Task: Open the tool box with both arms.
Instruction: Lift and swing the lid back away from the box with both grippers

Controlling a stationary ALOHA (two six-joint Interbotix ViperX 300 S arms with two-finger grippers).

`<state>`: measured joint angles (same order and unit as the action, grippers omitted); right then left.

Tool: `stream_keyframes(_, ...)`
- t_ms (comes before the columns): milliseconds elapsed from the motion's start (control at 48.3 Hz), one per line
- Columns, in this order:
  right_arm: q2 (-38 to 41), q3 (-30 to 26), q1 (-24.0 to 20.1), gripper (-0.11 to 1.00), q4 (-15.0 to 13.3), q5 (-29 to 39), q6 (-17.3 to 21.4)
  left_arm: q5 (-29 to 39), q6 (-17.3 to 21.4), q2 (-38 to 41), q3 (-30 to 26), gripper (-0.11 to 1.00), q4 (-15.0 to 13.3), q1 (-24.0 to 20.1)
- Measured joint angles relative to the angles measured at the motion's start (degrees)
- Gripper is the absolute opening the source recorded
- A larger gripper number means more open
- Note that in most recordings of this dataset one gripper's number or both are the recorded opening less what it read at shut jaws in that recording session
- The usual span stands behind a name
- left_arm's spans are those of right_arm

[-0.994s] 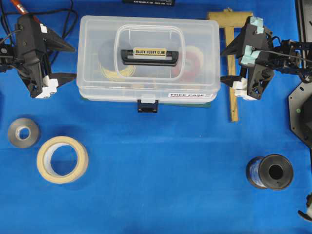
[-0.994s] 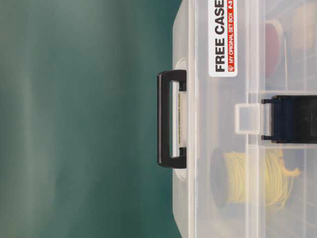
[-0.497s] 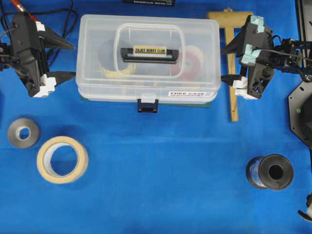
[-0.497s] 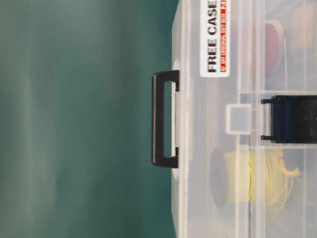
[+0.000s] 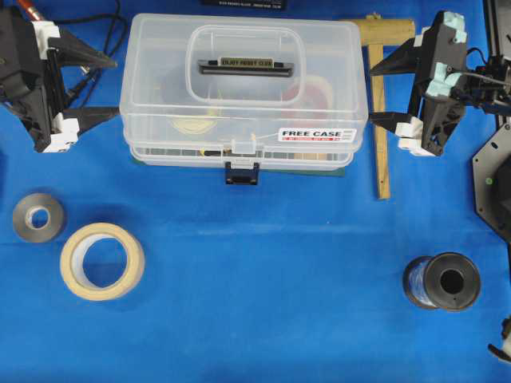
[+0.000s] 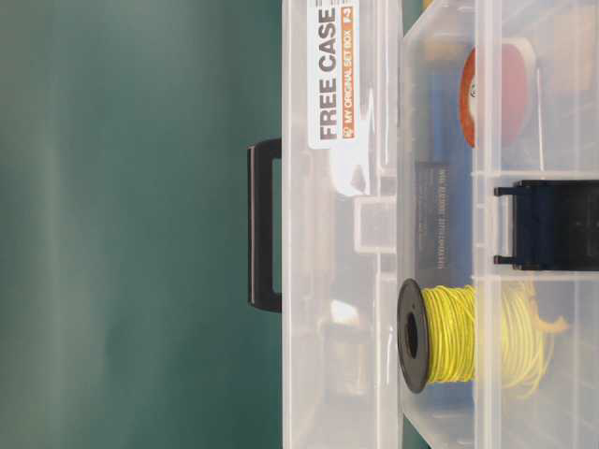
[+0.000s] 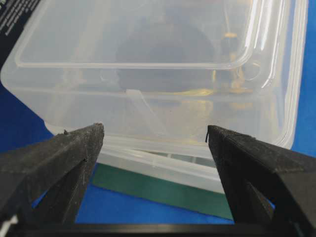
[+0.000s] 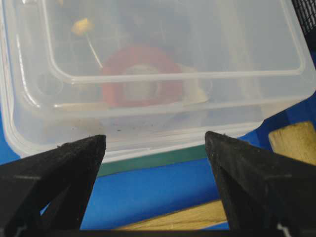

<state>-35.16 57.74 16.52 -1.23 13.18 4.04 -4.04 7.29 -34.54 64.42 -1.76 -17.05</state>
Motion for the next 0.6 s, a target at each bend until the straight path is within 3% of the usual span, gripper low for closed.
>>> stream_keyframes(601,-2.81,-0.7,0.62,0.83,-0.09,0.0,-0.09,0.7,0.26,-0.53,-2.2,0.9,0.09,-1.32)
